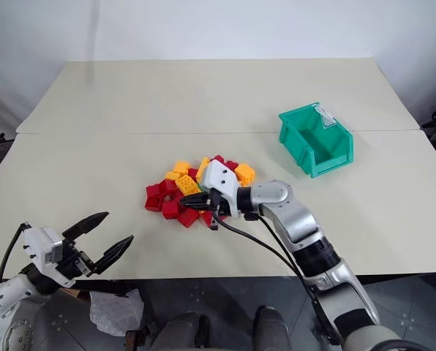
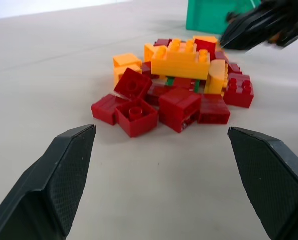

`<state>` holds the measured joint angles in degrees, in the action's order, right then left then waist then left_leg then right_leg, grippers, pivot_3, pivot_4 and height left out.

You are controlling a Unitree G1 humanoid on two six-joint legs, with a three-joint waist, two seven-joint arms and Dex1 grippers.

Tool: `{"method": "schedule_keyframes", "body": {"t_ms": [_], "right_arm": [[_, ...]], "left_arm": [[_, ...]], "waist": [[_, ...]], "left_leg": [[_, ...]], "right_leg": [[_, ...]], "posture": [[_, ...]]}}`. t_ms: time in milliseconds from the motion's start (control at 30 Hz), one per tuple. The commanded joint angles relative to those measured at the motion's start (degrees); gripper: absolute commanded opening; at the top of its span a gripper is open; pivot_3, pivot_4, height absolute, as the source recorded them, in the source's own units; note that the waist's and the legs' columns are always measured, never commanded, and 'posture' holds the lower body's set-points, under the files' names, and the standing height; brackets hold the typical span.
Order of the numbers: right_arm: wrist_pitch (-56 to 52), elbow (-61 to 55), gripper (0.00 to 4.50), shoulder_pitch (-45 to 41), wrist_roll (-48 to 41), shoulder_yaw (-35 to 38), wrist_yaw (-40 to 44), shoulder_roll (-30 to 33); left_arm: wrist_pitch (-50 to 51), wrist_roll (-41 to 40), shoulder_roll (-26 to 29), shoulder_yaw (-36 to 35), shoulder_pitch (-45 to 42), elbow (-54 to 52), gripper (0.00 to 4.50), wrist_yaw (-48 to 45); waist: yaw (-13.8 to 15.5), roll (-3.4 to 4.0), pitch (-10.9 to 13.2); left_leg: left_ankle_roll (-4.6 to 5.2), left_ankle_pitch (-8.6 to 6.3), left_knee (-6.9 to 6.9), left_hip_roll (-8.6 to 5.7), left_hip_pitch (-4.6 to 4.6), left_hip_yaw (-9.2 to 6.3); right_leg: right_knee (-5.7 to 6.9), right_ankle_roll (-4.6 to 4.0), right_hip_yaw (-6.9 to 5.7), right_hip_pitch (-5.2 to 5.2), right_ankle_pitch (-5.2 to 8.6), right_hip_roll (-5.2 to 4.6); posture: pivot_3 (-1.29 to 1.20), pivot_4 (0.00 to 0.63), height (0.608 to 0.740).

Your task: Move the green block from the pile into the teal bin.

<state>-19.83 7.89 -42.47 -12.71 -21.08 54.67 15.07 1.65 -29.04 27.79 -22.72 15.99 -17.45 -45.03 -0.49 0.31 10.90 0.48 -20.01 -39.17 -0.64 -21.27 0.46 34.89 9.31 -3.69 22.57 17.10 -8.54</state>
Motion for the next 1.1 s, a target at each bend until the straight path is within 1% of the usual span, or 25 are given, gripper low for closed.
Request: {"method": "schedule_keyframes", "body": {"t_ms": [33, 133, 333, 500, 633, 800, 867, 967, 1100], "right_arm": [[4.1, 5.3, 0.04, -3.1, 4.2, -1.0, -2.2, -2.2], [7.0, 11.5, 0.04, -5.5, 7.1, 0.1, -6.6, -4.6], [15.4, 24.2, 0.04, -11.0, 11.6, 2.3, -12.1, -5.3], [20.4, 29.9, 0.04, -13.9, 12.9, 3.2, -11.3, -6.0], [21.0, 25.1, 0.04, -11.3, 10.7, 2.7, -4.0, -6.1], [14.8, 12.8, 0.04, -3.9, 9.5, 0.5, 3.4, -3.3], [12.7, 9.8, 0.04, -2.2, 9.8, -0.1, 4.4, -2.3], [13.1, 8.0, 0.04, -0.7, 11.5, -0.5, 4.6, -0.4], [10.9, 4.9, 0.04, 0.3, 10.6, -0.6, 8.0, 2.7]], "left_arm": [[0.0, -0.6, 0.3, 0.0, -0.3, -1.8, 4.50, 0.6], [0.1, -0.6, 0.5, 0.1, -0.9, -1.7, 4.50, 0.9], [0.7, -0.9, 0.8, 0.5, -2.8, -1.2, 4.50, 1.1], [1.2, -0.4, 0.6, 1.5, -4.9, -0.3, 4.50, 1.5], [1.7, -0.4, 0.6, 2.0, -5.9, -0.3, 4.50, 1.6], [2.0, -1.3, 0.8, 0.9, -5.4, -0.7, 4.50, 1.5], [2.1, -1.4, 0.8, 0.6, -5.2, -0.8, 4.50, 1.5], [2.0, -1.2, 0.6, 0.7, -5.0, -0.8, 4.50, 1.6], [2.1, -1.3, 0.6, 0.5, -5.4, -0.5, 4.50, 1.5]], "waist": [[-0.3, 0.00, 0.0], [-1.1, -0.01, 0.0], [-1.4, -0.01, 0.0], [-1.5, -0.01, 0.0], [-1.7, 0.00, 0.0], [-1.6, 0.00, 0.0], [-1.5, 0.00, 0.0], [-1.3, 0.00, 0.0], [-1.1, -0.01, 0.0]], "left_leg": [[0.00, 0.00, 0.00, -0.06, 0.00, -0.02], [-0.02, -0.01, 0.01, -0.16, 0.01, -0.04], [-0.03, -0.01, 0.01, -0.17, 0.05, -0.03], [-0.03, -0.01, 0.01, -0.16, 0.06, -0.02], [-0.04, -0.01, 0.02, -0.15, 0.05, -0.03], [-0.05, -0.02, 0.03, -0.04, 0.02, -0.05], [-0.05, -0.02, 0.03, 0.11, 0.01, -0.04], [-0.05, -0.03, 0.02, 0.14, 0.04, 0.00], [-0.05, -0.03, 0.02, 0.14, 0.05, 0.02]], "right_leg": [[0.03, 0.00, -0.02, 0.01, 0.00, 0.00], [0.12, -0.01, -0.07, 0.04, 0.00, 0.00], [0.16, -0.01, -0.08, 0.03, 0.00, 0.00], [0.16, -0.01, -0.08, 0.03, 0.00, 0.01], [0.16, -0.01, -0.10, 0.04, 0.00, 0.01], [0.13, -0.01, -0.14, 0.04, 0.00, 0.01], [0.11, -0.01, -0.14, 0.03, 0.00, 0.01], [0.10, -0.01, -0.14, 0.02, 0.00, 0.02], [0.09, -0.01, -0.13, 0.02, 0.00, 0.01]], "posture": [[0.00, 0.150, 0.740], [0.00, 0.150, 0.740], [0.00, 0.150, 0.740], [0.00, 0.150, 0.740], [0.00, 0.150, 0.740], [0.00, 0.150, 0.740], [0.00, 0.150, 0.740], [0.00, 0.150, 0.740], [0.00, 0.150, 0.740]]}}
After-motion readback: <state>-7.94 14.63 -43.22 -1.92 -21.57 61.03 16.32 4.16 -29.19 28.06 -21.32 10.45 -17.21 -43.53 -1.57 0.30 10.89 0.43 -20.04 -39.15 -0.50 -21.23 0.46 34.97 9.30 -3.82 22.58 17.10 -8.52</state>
